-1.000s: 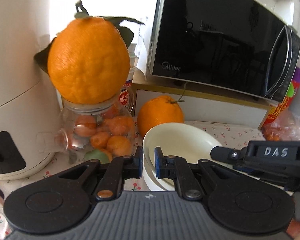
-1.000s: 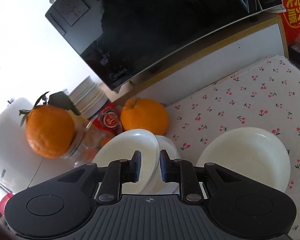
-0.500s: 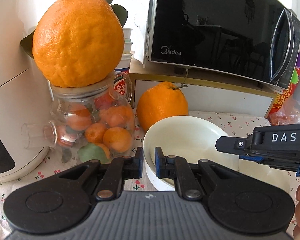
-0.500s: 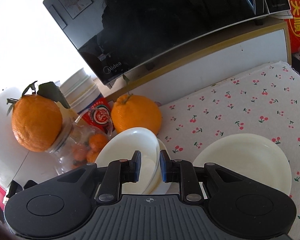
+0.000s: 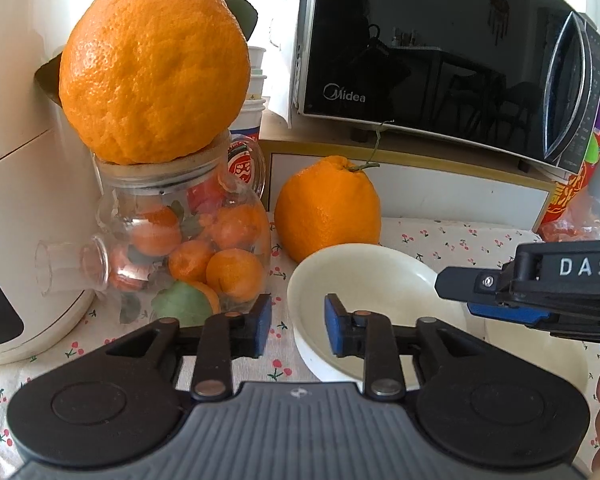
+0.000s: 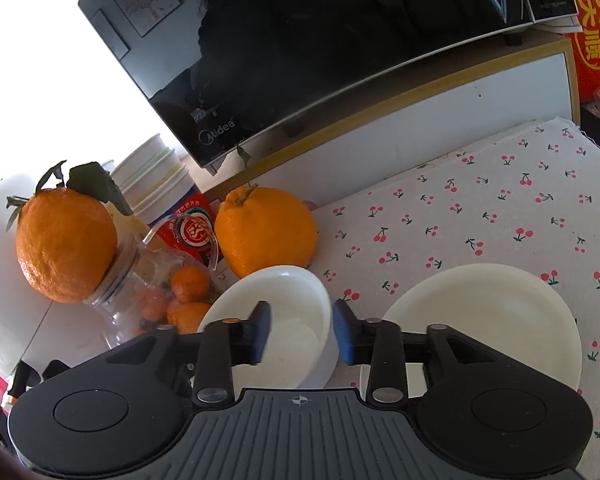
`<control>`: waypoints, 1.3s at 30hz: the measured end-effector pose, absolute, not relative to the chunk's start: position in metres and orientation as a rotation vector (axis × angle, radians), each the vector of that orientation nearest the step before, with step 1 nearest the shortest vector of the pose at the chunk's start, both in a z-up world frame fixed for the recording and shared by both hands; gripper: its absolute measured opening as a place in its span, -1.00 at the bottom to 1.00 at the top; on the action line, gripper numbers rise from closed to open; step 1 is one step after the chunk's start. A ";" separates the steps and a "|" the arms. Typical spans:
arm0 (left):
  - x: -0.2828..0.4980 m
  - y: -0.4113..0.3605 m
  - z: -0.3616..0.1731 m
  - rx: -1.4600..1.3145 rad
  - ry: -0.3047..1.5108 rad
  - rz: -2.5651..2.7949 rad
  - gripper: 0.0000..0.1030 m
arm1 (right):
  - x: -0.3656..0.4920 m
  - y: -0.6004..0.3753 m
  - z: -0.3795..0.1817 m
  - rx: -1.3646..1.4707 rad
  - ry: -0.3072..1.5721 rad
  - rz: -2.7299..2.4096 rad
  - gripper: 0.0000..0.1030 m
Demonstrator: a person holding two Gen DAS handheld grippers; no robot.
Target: Organize plates and bowls
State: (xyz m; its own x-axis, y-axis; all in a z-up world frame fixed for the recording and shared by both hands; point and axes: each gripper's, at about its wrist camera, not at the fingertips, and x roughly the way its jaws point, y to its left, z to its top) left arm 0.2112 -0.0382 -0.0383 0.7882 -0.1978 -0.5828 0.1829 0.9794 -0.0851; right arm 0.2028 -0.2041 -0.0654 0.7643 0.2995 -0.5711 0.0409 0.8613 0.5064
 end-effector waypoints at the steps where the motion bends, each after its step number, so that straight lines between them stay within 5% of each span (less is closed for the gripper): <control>1: 0.211 -0.038 -0.038 -0.027 0.636 -0.205 -0.35 | 0.203 -0.204 -0.065 0.527 0.693 0.149 -0.24; 7: 0.211 -0.037 -0.036 -0.034 0.655 -0.209 -0.01 | 0.201 -0.204 -0.061 0.545 0.687 0.159 0.11; 16: 0.209 -0.039 -0.029 -0.034 0.681 -0.228 0.44 | 0.195 -0.202 -0.050 0.525 0.683 0.154 0.39; 21: 0.211 -0.036 -0.028 -0.062 0.709 -0.242 0.53 | 0.193 -0.203 -0.045 0.510 0.684 0.159 0.47; 23: 0.212 -0.031 -0.030 -0.095 0.716 -0.238 0.47 | 0.194 -0.205 -0.047 0.521 0.687 0.159 0.47; 29: 0.223 -0.023 -0.042 -0.177 0.756 -0.251 -0.12 | 0.206 -0.207 -0.063 0.548 0.719 0.170 0.36; 32: 0.228 -0.022 -0.047 -0.202 0.784 -0.248 -0.30 | 0.211 -0.204 -0.070 0.514 0.750 0.161 0.03; 34: 0.230 -0.021 -0.049 -0.214 0.799 -0.266 -0.64 | 0.213 -0.201 -0.073 0.498 0.772 0.169 -0.26; 39: 0.223 -0.017 -0.045 -0.210 0.803 -0.257 -0.65 | 0.212 -0.196 -0.075 0.475 0.799 0.188 -0.44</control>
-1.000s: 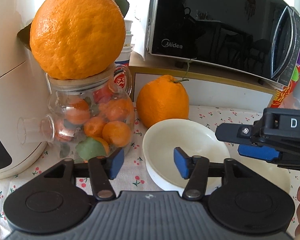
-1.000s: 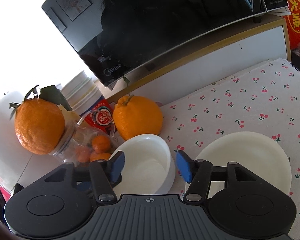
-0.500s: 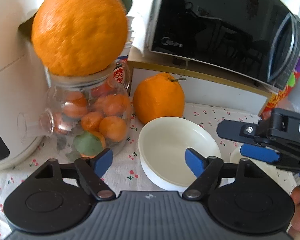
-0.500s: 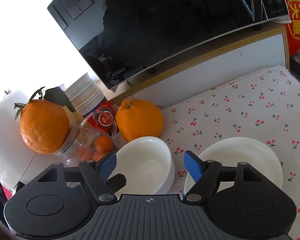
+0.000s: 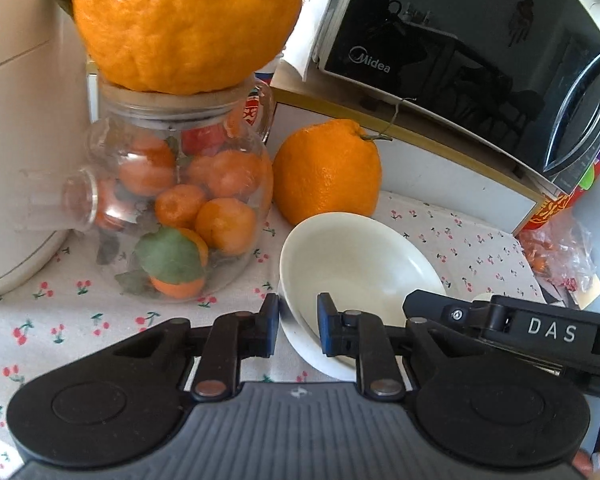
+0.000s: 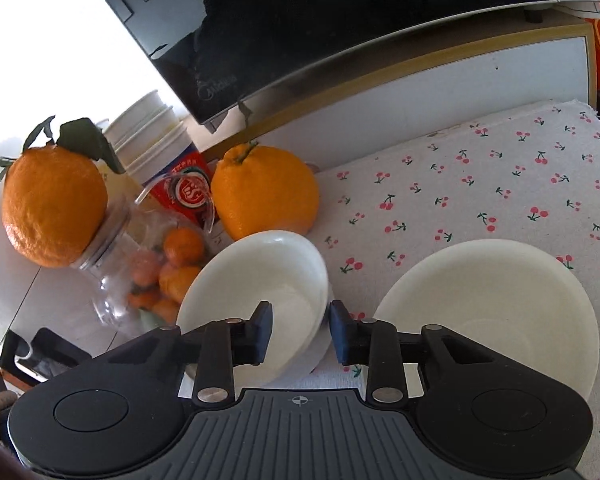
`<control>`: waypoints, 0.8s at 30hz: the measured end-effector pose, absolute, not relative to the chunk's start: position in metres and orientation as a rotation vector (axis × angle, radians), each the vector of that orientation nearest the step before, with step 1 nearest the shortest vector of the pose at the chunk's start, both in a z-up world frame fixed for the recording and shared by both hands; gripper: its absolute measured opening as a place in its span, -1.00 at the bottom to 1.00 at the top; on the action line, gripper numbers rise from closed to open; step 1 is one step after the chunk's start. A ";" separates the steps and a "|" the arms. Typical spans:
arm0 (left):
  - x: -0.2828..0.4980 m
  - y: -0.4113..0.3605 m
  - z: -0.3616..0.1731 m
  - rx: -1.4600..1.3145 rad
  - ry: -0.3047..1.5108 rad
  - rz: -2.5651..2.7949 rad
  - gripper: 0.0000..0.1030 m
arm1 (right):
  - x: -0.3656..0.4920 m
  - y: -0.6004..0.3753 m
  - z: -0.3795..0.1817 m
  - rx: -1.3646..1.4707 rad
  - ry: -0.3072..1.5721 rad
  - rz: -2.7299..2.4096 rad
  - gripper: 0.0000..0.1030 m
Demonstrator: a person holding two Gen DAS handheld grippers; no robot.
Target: Organize plates and bowls
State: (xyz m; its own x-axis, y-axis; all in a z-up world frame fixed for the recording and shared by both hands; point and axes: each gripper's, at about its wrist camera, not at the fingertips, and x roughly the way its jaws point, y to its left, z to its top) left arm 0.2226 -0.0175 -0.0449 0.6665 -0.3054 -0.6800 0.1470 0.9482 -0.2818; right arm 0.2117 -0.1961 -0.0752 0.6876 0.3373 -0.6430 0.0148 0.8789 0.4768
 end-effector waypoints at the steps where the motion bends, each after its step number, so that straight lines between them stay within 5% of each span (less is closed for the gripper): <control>1: 0.219 -0.014 -0.043 -0.220 0.805 -0.254 -0.65 | 0.210 -0.195 -0.073 0.484 0.801 0.192 -0.44; 12: 0.157 0.047 -0.012 -0.286 0.872 -0.199 -0.65 | 0.167 -0.149 -0.027 0.434 0.844 0.345 -0.44; 24: 0.099 0.104 -0.011 -0.269 0.907 -0.179 -0.64 | 0.119 -0.089 -0.037 0.346 0.974 0.463 -0.43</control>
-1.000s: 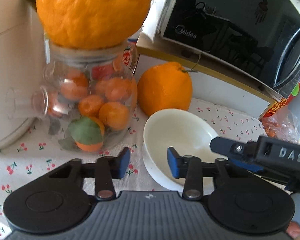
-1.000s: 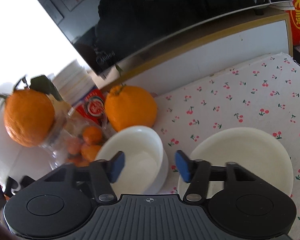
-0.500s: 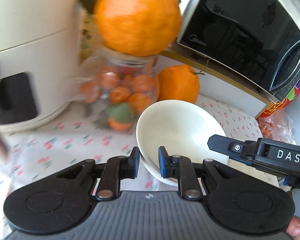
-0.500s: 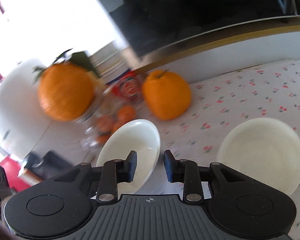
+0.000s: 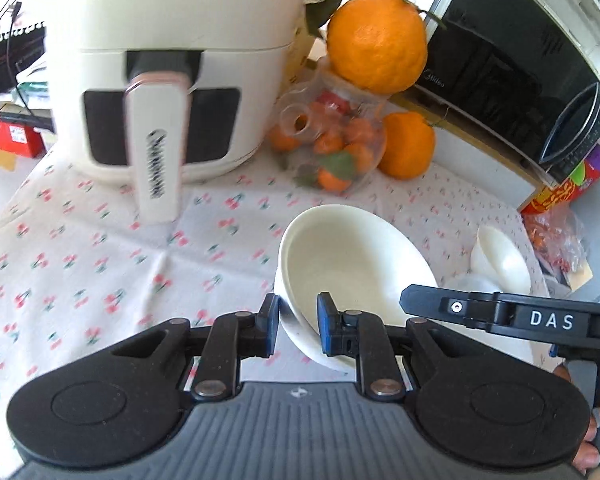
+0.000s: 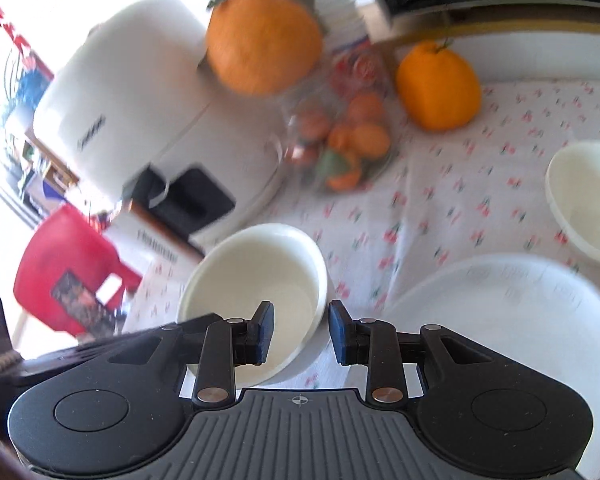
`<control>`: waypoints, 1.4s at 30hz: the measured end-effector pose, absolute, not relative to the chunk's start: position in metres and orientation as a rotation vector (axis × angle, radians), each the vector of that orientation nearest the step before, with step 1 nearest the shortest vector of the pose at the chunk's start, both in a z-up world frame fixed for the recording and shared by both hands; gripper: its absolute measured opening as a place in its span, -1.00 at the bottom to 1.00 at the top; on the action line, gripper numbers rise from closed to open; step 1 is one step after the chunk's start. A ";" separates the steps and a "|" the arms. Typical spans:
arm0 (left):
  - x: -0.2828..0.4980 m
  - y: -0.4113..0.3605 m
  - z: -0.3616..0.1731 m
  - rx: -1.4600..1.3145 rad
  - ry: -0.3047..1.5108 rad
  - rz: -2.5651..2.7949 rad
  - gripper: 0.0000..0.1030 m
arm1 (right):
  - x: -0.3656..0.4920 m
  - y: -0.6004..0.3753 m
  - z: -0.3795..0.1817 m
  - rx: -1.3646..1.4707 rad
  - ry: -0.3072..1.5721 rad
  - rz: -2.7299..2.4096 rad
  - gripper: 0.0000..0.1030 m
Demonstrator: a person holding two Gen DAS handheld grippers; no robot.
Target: Organize plates and bowls
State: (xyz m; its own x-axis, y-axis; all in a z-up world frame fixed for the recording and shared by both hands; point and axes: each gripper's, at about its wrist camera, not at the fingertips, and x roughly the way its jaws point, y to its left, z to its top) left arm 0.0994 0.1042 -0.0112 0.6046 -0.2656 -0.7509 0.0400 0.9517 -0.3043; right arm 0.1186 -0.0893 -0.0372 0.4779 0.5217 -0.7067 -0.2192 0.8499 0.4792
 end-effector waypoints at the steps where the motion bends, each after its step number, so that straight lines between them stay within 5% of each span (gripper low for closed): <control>1: 0.097 0.106 -0.013 -0.265 0.912 -0.179 -0.64 | 0.114 -0.086 -0.040 0.340 0.984 0.470 -0.43; 15: 0.079 0.113 -0.037 -0.192 0.951 -0.176 -0.66 | 0.099 -0.065 -0.057 0.274 1.028 0.480 -0.38; 19: 0.081 0.114 -0.036 -0.204 0.950 -0.162 -0.27 | 0.102 -0.068 -0.055 0.292 1.034 0.499 -0.38; 25: 0.084 0.111 -0.020 -0.186 0.900 -0.148 0.32 | 0.107 -0.085 -0.044 0.354 1.006 0.497 0.14; 30: 0.094 0.099 -0.003 -0.186 0.857 -0.164 0.59 | 0.111 -0.107 -0.027 0.394 0.948 0.475 0.45; 42: 0.136 0.015 0.012 -0.094 0.839 -0.317 0.93 | 0.123 -0.206 -0.013 0.531 0.842 0.273 0.63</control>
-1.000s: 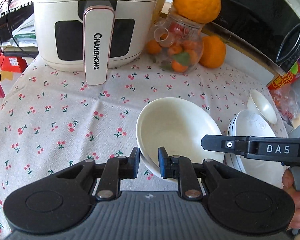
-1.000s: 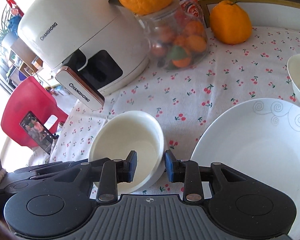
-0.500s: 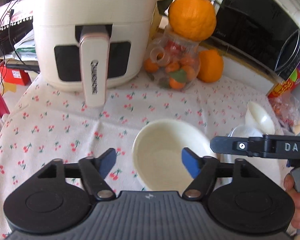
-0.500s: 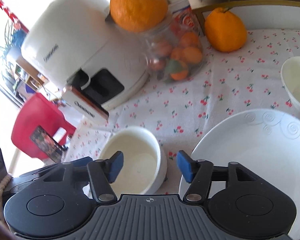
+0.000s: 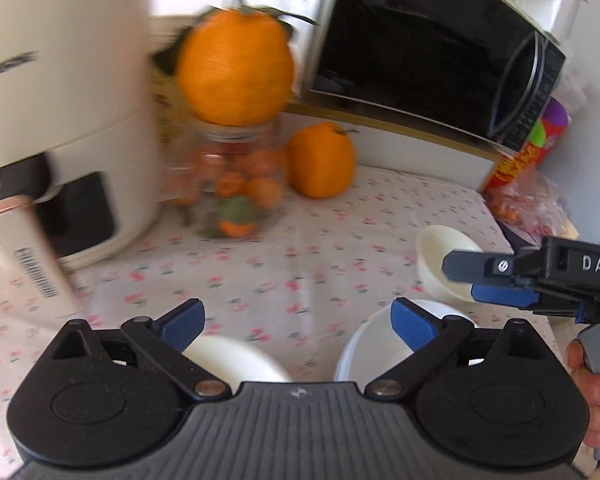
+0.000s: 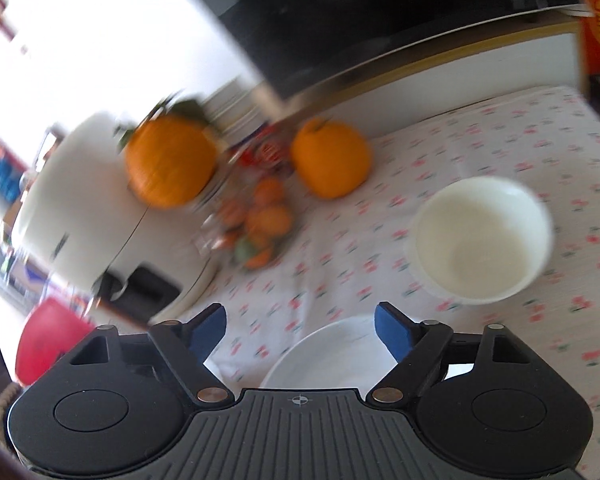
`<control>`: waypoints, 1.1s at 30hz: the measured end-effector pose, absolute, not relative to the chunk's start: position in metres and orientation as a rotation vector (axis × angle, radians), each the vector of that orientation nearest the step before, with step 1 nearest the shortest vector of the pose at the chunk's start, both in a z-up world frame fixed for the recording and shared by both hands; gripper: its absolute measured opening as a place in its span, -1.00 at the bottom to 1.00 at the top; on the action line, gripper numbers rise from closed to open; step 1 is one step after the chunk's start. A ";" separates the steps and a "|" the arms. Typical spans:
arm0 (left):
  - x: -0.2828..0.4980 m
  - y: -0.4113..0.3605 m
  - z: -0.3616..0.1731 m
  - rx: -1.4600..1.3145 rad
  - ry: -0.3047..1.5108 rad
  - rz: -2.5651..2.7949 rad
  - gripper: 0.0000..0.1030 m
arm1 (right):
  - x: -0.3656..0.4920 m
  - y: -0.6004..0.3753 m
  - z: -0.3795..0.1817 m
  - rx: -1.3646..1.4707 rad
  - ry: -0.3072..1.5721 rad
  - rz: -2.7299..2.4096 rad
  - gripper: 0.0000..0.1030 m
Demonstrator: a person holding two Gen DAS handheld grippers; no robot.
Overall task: Organize plates and bowls
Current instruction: 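Open both grippers and move them to a second cream bowl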
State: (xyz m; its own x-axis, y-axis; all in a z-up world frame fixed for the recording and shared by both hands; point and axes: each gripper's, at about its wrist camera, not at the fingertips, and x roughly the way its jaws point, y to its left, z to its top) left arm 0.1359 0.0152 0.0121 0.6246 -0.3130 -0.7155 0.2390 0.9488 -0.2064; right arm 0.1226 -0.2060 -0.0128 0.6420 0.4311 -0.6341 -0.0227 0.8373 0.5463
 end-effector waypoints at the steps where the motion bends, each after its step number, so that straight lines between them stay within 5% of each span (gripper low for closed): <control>1: 0.141 0.007 0.011 -0.096 0.852 -0.330 0.93 | 0.124 -0.215 -0.012 0.538 0.830 0.248 0.63; 18: 0.217 -0.092 -0.026 -0.123 0.975 -0.445 0.83 | 0.146 -0.310 -0.051 0.666 0.834 -0.081 0.63; 26: 0.229 -0.112 -0.040 -0.114 1.016 -0.498 0.34 | 0.158 -0.324 -0.074 0.753 0.893 -0.132 0.60; 33: 0.232 -0.122 -0.048 -0.085 1.042 -0.515 -0.11 | 0.162 -0.328 -0.079 0.738 0.918 -0.154 0.24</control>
State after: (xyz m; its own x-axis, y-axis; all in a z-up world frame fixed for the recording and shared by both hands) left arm 0.2321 -0.1219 -0.0483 0.3976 -0.4456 -0.8021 0.3668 0.8785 -0.3063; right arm 0.1623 -0.3282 -0.0793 0.6154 0.1803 -0.7673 0.4214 0.7474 0.5136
